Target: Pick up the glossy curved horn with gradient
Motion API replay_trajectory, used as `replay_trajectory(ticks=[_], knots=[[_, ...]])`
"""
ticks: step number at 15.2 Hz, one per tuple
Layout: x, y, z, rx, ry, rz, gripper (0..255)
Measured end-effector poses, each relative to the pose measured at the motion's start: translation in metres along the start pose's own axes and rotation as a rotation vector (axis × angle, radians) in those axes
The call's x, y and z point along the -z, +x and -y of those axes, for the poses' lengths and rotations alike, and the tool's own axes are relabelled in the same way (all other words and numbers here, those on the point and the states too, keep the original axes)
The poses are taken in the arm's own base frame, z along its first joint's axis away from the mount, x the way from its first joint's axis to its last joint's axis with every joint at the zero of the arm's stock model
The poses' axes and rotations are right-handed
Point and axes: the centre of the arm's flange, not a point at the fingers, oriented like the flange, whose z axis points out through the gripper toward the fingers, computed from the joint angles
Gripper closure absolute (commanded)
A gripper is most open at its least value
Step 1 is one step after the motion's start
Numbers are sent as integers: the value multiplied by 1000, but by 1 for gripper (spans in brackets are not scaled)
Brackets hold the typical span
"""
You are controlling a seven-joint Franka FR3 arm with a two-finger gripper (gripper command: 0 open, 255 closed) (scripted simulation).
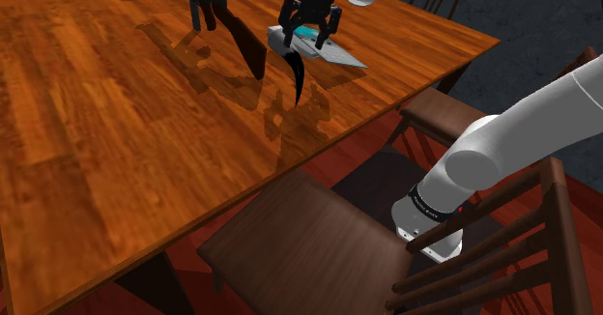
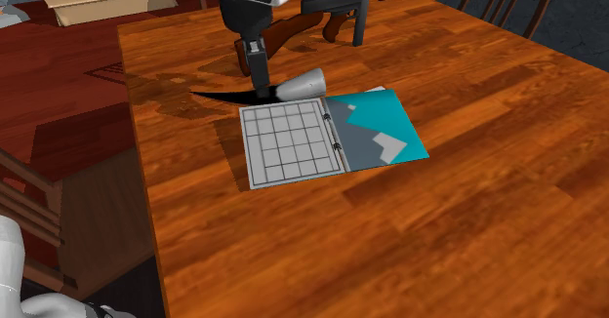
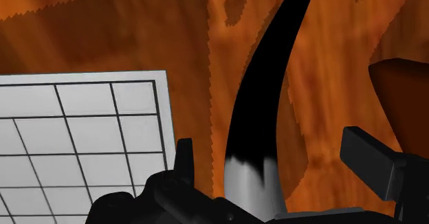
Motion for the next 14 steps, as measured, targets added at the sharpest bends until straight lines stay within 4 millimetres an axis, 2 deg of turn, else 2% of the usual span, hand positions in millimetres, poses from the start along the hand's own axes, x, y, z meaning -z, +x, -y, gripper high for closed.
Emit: replay_trajectory(ticks=[8,9,14], knots=[[-38,2,1,-6,5,-6,0],[-40,3,1,-6,5,-6,255],[-41,3,1,-6,5,-6,255]])
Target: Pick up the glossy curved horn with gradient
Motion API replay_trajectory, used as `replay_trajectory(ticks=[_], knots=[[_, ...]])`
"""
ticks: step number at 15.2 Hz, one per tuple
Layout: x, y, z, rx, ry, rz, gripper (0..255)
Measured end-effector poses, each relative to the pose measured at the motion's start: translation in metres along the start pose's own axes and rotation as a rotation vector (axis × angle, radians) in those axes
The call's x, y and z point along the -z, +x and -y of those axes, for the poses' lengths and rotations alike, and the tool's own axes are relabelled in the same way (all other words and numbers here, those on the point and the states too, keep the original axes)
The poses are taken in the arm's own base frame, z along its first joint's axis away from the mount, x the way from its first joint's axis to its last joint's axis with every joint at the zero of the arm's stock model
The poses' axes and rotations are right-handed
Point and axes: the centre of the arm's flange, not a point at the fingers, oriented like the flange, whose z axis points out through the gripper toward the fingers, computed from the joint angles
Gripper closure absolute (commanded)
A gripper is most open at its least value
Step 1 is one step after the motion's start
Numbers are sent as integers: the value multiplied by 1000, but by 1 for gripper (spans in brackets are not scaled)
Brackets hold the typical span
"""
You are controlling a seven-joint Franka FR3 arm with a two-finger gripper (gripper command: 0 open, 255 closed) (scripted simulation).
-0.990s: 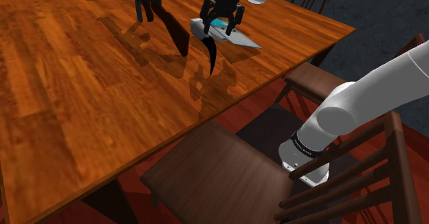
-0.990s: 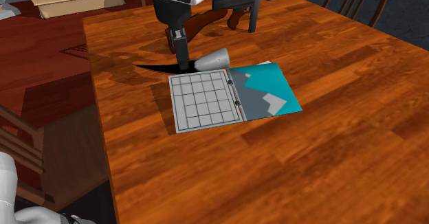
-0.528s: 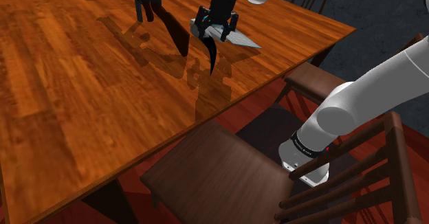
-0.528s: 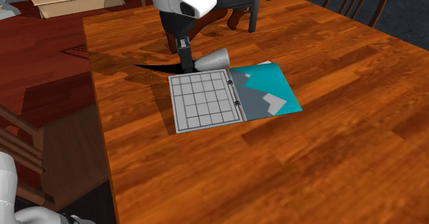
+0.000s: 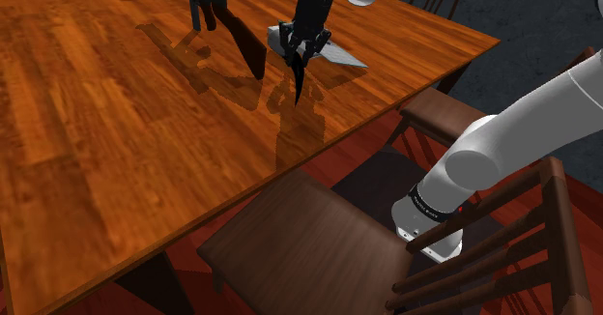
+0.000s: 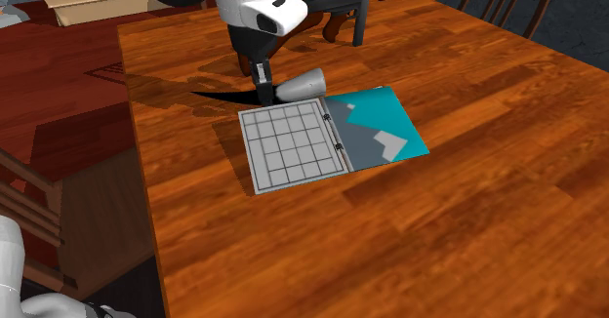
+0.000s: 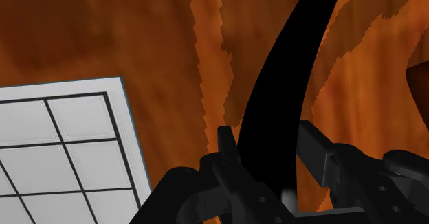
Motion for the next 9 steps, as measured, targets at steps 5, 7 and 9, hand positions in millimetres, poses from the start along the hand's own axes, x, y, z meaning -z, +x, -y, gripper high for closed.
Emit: replay_trajectory(ticks=[5,7,9], knots=[[0,0,0,0,0,-1,255],[6,0,0,0,0,0,255],[15,1,2,0,0,0,255]])
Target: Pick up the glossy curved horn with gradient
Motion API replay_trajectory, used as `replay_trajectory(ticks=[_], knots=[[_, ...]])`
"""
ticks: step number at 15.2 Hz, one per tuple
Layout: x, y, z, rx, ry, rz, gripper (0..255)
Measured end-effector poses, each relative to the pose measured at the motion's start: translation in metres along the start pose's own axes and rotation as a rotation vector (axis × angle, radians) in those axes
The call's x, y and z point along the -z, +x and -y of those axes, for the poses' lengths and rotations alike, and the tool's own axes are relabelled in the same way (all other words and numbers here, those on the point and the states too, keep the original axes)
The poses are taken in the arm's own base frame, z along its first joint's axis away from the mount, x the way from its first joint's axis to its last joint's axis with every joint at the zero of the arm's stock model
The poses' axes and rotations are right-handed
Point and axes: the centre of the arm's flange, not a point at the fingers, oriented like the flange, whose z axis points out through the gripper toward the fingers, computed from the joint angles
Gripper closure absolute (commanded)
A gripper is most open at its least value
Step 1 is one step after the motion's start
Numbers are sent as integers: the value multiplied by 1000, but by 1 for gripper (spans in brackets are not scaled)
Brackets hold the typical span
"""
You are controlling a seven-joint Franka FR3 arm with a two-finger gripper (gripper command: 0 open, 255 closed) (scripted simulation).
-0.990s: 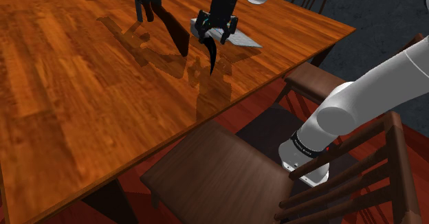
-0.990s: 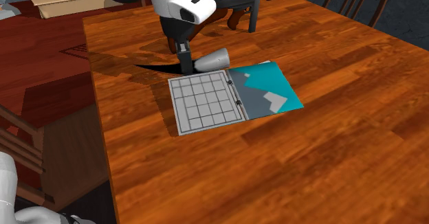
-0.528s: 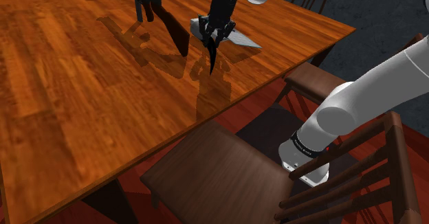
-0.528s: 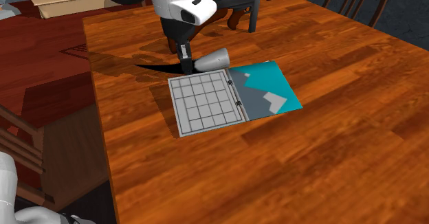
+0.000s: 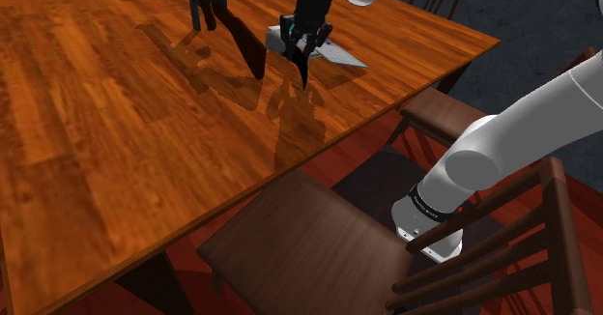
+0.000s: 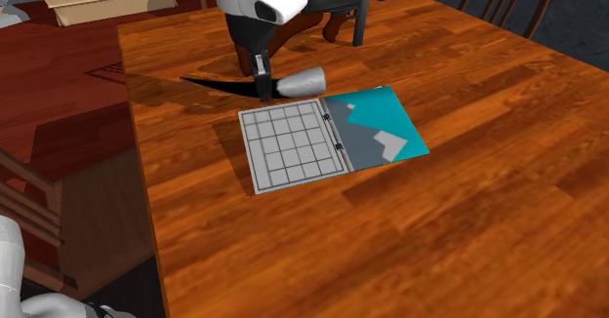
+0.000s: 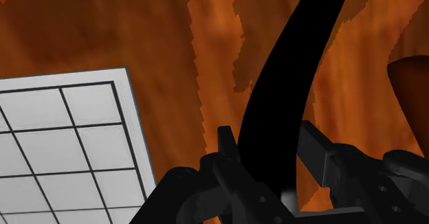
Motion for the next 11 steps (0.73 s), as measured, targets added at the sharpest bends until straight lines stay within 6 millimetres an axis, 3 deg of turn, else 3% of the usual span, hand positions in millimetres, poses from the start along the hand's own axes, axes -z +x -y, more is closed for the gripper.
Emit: replay_trajectory(ticks=[11], knots=[[56,4,6,0,0,0,255]])
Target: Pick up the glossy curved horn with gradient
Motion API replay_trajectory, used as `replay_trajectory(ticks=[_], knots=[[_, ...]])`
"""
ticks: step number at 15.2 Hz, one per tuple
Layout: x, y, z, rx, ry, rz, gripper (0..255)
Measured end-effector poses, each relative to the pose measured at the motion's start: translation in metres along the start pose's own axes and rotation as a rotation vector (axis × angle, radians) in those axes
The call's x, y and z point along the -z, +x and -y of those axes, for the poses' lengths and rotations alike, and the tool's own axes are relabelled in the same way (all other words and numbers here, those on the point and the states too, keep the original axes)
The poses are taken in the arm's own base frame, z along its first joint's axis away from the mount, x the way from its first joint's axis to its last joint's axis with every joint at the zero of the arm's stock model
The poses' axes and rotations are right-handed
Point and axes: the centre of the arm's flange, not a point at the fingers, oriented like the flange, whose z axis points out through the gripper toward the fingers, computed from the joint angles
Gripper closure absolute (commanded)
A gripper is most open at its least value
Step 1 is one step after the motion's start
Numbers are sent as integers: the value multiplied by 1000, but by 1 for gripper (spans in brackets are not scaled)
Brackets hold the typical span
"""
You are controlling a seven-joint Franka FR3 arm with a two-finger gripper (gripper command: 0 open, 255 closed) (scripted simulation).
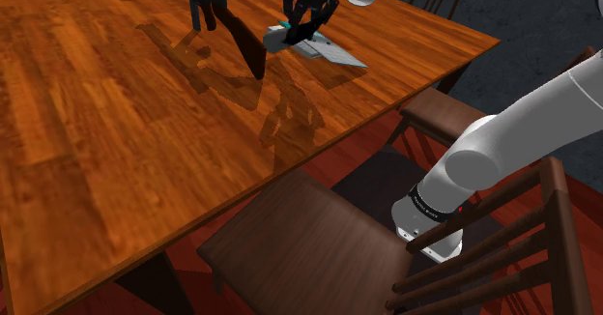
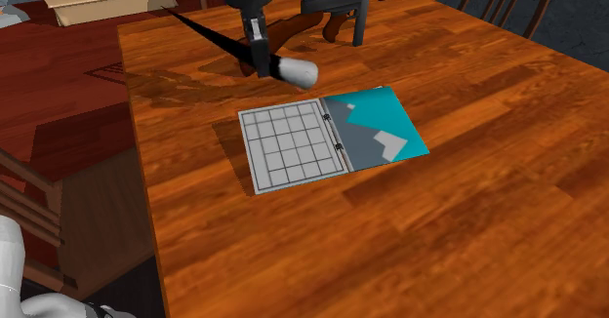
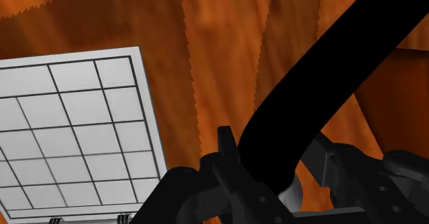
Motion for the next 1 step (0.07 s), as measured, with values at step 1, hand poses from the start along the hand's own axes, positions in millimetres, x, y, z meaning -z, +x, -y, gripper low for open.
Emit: replay_trajectory(ticks=[1], knots=[[4,0,0,0,0,0,255]])
